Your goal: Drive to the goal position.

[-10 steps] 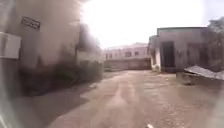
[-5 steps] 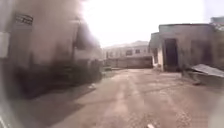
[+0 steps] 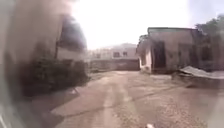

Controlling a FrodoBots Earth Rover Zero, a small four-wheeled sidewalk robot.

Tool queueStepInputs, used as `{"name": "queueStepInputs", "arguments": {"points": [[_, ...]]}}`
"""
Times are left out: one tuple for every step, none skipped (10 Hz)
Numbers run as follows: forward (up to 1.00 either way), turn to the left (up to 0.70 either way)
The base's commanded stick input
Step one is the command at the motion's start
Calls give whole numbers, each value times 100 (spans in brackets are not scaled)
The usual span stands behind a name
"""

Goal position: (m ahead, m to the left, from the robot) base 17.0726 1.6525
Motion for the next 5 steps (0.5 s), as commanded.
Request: {"name": "queueStepInputs", "arguments": {"points": [[70, -34], [70, -34], [70, -34], [70, -34], [70, -34]]}}
